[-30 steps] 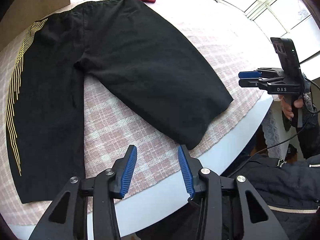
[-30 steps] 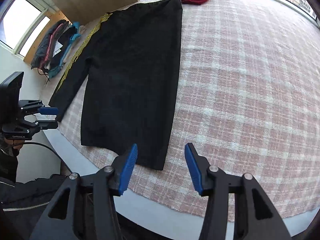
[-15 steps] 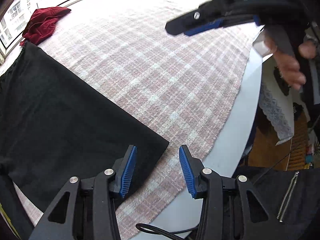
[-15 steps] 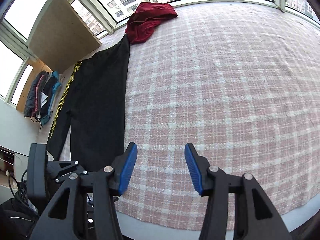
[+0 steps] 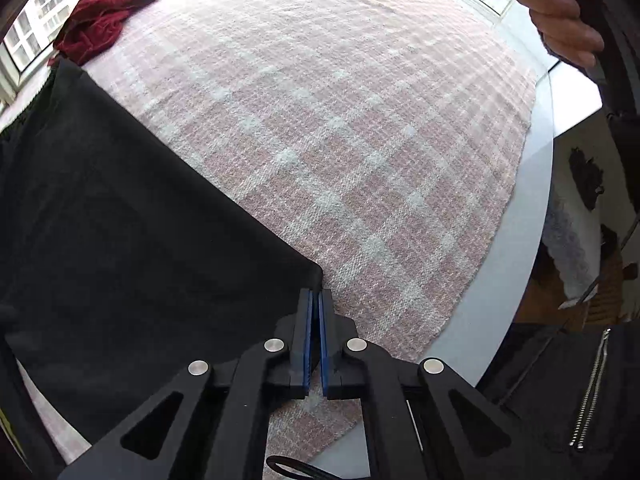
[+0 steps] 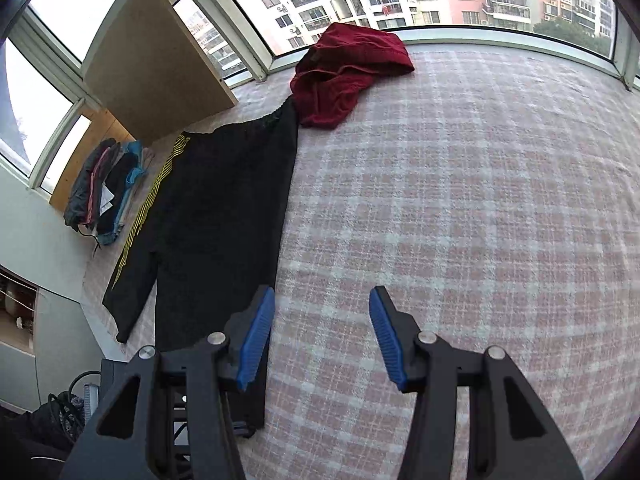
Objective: Fold clothes
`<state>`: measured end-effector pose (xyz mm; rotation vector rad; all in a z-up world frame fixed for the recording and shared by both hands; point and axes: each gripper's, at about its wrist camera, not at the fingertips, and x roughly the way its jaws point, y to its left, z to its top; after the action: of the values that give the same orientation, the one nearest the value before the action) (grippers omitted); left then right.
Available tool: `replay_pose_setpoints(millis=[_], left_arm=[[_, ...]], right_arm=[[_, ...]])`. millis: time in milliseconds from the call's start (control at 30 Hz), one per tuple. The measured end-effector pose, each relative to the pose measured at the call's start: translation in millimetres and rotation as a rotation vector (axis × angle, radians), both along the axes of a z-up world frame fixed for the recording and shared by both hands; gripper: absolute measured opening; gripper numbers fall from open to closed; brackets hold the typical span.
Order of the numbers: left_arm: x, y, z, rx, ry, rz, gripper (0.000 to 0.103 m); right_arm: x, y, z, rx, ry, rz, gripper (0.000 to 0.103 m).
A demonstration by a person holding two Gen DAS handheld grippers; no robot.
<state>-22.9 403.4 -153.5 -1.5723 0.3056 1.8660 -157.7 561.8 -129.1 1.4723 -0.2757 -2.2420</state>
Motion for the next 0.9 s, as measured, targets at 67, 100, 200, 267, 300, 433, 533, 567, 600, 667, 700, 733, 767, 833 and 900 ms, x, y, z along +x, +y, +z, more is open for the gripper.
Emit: replay_pose_setpoints(millis=[67, 100, 200, 267, 300, 433, 533, 567, 600, 667, 700, 733, 767, 833, 900], left_arm=[[-9.6, -17.6, 7.2, 0.061, -0.035, 0.07, 0.002], [-12.8, -27.1, 14.5, 0.086, -0.033, 0.103, 0.002], [-19.6, -58.7, 42.4, 0.174, -0.012, 0.19, 0.002], [-21.8, -80.2, 63.5, 0.217, 0.018, 0.238, 0.002], [-21.2, -89.8, 71.6, 0.225, 0.034, 0.257, 0.002], [-19.0, -126.2, 88.7, 0.268, 0.06, 0.339, 0.002], [-17.3, -150.3, 87.5, 0.262, 0.057, 0.406, 0.002], [-17.8, -156.1, 85.1, 0.258, 0.052, 0.424, 0.002], [-18.5, -160.3, 82.0, 0.254, 0.046, 0.439, 0.002], [-21.2, -163.3, 74.4, 0.237, 0.039, 0.458, 0.002], [-22.3, -160.5, 71.3, 0.224, 0.042, 0.458, 0.002], [-22.2, -159.9, 69.1, 0.221, 0.039, 0.458, 0.002], [-22.8, -160.2, 66.9, 0.23, 0.03, 0.455, 0.002], [-23.7, -160.1, 63.8, 0.235, 0.02, 0.445, 0.002], [-24.6, -158.2, 62.2, 0.228, 0.019, 0.432, 0.002]], right_arm=[[-31.6, -19.0, 1.3, -0.044, 0.009, 0.033, 0.049], [-50.1, -28.5, 0.7, -0.066, 0.013, 0.041, 0.049], [-109.6, -61.6, -5.9, -0.095, 0.017, 0.051, 0.049], [-146.8, -88.4, -12.2, -0.078, 0.027, 0.062, 0.049], [-162.9, -103.0, -15.4, -0.053, 0.034, 0.068, 0.049], [-215.1, -161.1, -27.0, 0.053, 0.069, 0.127, 0.049], [-246.7, -192.9, -39.4, 0.144, 0.052, 0.144, 0.049], [-254.7, -197.7, -44.2, 0.167, 0.038, 0.146, 0.049], [-262.7, -202.4, -49.1, 0.191, 0.023, 0.148, 0.049], [-278.2, -210.9, -58.6, 0.232, -0.008, 0.153, 0.049], [-282.9, -210.9, -62.9, 0.222, -0.034, 0.155, 0.049], [-286.6, -210.1, -67.5, 0.211, -0.065, 0.153, 0.049], [-289.9, -209.1, -72.0, 0.201, -0.095, 0.15, 0.049], [-293.0, -206.6, -78.1, 0.194, -0.125, 0.131, 0.049], [-292.8, -205.5, -79.4, 0.178, -0.127, 0.124, 0.049]])
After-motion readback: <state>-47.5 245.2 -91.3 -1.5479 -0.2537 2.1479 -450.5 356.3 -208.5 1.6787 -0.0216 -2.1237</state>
